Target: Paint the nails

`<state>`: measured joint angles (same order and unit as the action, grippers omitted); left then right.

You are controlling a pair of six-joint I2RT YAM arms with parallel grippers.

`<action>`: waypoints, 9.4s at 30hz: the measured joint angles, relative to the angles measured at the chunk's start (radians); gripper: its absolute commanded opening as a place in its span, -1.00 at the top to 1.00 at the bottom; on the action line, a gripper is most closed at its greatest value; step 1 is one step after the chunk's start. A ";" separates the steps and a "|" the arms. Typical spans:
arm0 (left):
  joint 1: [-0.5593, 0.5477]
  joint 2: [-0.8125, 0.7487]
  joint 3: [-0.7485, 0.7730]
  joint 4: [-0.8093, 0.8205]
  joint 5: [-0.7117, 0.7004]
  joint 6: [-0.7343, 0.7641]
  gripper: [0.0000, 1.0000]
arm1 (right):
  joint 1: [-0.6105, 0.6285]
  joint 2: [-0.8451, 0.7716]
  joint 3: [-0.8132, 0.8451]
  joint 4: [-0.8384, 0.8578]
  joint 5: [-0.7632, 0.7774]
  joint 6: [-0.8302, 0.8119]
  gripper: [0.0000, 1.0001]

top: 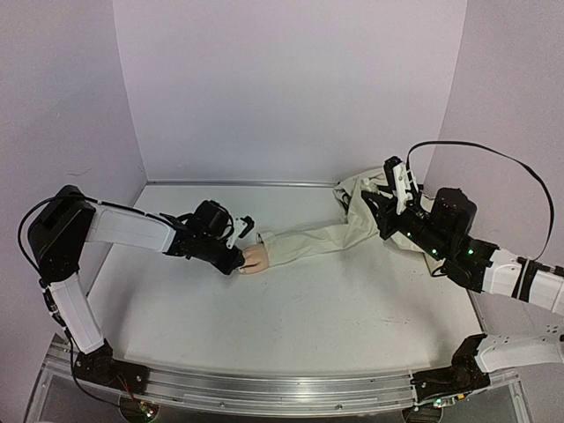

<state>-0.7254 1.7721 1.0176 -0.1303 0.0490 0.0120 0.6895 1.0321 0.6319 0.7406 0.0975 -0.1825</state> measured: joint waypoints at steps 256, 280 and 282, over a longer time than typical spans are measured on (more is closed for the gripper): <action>-0.055 -0.039 -0.126 0.195 -0.096 0.232 1.00 | -0.015 0.006 -0.007 0.015 -0.030 0.019 1.00; -0.058 -0.111 -0.164 0.201 -0.093 0.215 1.00 | -0.018 0.010 -0.007 0.015 -0.032 0.023 1.00; -0.063 -0.104 -0.159 0.202 -0.083 0.215 1.00 | -0.018 0.011 -0.007 0.015 -0.033 0.023 1.00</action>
<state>-0.7887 1.6684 0.8581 0.0715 -0.0341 0.2272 0.6716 1.0428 0.6250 0.7559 0.0643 -0.1600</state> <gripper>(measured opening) 0.146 0.219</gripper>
